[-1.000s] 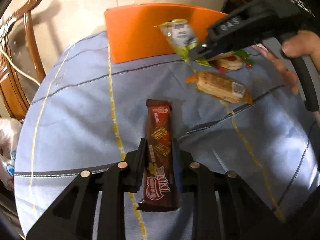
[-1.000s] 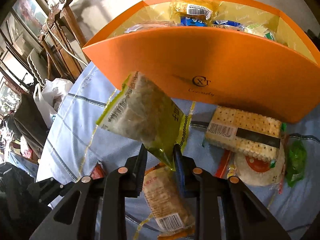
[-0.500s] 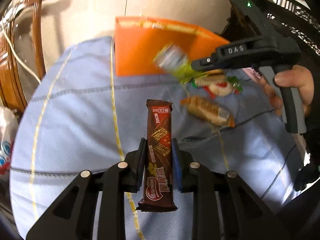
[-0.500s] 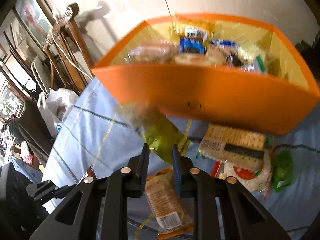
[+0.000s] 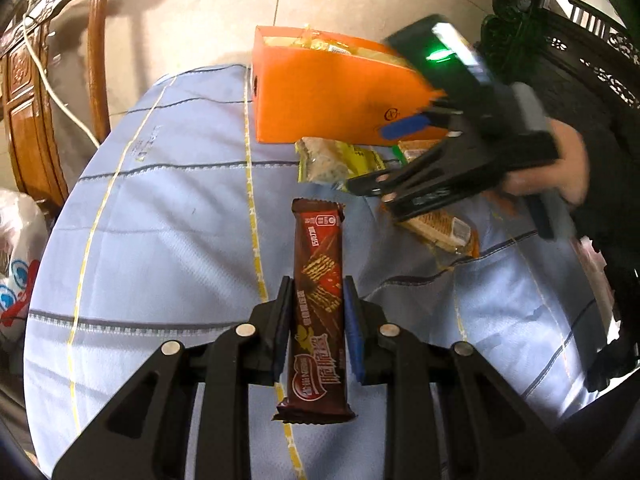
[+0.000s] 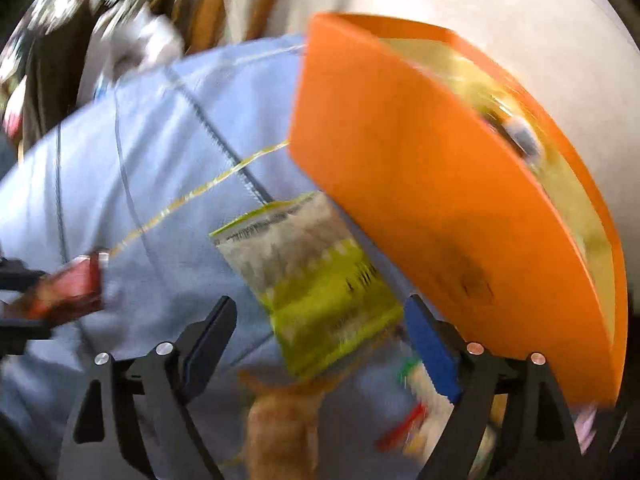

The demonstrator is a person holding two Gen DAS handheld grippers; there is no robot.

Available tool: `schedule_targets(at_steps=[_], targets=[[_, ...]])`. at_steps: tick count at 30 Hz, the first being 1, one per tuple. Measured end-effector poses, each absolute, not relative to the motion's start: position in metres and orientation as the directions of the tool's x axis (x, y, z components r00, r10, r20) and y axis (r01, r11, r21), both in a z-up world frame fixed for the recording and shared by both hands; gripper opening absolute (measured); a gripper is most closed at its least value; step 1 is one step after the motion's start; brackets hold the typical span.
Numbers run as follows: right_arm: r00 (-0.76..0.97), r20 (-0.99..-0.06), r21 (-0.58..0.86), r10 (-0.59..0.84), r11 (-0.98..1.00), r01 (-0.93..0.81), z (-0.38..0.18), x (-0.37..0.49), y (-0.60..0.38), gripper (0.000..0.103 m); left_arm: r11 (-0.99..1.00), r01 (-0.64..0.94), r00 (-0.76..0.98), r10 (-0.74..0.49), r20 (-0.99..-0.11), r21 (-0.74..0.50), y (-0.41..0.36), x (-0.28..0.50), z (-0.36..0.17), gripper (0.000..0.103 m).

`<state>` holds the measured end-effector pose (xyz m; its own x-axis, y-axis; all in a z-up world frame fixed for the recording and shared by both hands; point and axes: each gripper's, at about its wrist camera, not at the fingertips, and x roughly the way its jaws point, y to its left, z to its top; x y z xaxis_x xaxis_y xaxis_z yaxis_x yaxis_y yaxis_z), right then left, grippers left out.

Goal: Organize snacks
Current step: 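Lift the chocolate bar with the left gripper while the right grasps and lifts the seed bag, then carry the chocolate bar and seed bag over the orange box and release both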

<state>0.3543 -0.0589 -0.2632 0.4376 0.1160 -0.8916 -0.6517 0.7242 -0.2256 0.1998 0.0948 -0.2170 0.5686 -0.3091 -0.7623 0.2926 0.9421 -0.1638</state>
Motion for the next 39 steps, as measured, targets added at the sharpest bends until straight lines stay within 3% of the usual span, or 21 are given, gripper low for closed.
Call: schedule_targets(at_steps=[1, 2, 4, 6, 7, 8, 13, 15, 22, 30, 39], targets=[[0.417, -0.903, -0.236, 0.101, 0.695, -0.68, -0.272, 0.362, -0.052, 0.086, 0.943, 0.29, 0.567, -0.307, -0.764, -0.164, 0.095, 0.198, -0.217, 0.023], [0.41, -0.907, -0.239, 0.095, 0.686, -0.688, -0.276, 0.368, -0.049, 0.095, 0.944, 0.283, 0.564, -0.305, -0.768, -0.168, 0.097, 0.196, -0.218, 0.023], [0.389, -0.916, -0.209, 0.102, 0.706, -0.677, -0.28, 0.385, -0.052, 0.095, 0.947, 0.272, 0.558, -0.301, -0.774, -0.172, 0.1, 0.194, -0.22, 0.023], [0.207, -0.962, 0.018, 0.179, 0.796, -0.605, -0.282, 0.408, -0.069, 0.075, 0.95, 0.255, 0.558, -0.296, -0.775, -0.18, 0.105, 0.192, -0.221, 0.023], [0.221, -0.962, -0.014, 0.16, 0.78, -0.625, -0.281, 0.407, -0.068, 0.063, 0.952, 0.245, 0.56, -0.292, -0.775, -0.182, 0.107, 0.192, -0.221, 0.023], [0.242, -0.959, -0.049, 0.145, 0.759, -0.65, -0.279, 0.401, -0.065, 0.058, 0.955, 0.231, 0.561, -0.289, -0.776, -0.188, 0.11, 0.192, -0.222, 0.023], [0.233, -0.929, 0.091, 0.288, 0.788, -0.61, -0.261, 0.383, -0.079, 0.049, 0.956, 0.21, 0.575, -0.289, -0.766, -0.204, 0.115, 0.197, -0.219, 0.023], [0.248, -0.897, 0.174, 0.365, 0.809, -0.561, -0.248, 0.377, -0.092, 0.049, 0.955, 0.222, 0.581, -0.292, -0.759, -0.198, 0.113, 0.198, -0.215, 0.023], [0.377, -0.81, 0.243, 0.449, 0.842, -0.481, -0.194, 0.341, -0.136, 0.049, 0.944, 0.273, 0.623, -0.321, -0.713, -0.187, 0.104, 0.205, -0.182, 0.023], [0.563, -0.708, 0.253, 0.426, 0.897, -0.361, -0.102, 0.317, -0.212, 0.049, 0.904, 0.395, 0.68, -0.408, -0.609, -0.164, 0.068, 0.237, -0.111, 0.023], [0.673, -0.649, 0.199, 0.354, 0.933, -0.299, -0.024, 0.372, -0.256, 0.049, 0.875, 0.478, 0.735, -0.448, -0.508, -0.08, 0.012, 0.34, -0.033, 0.023]])
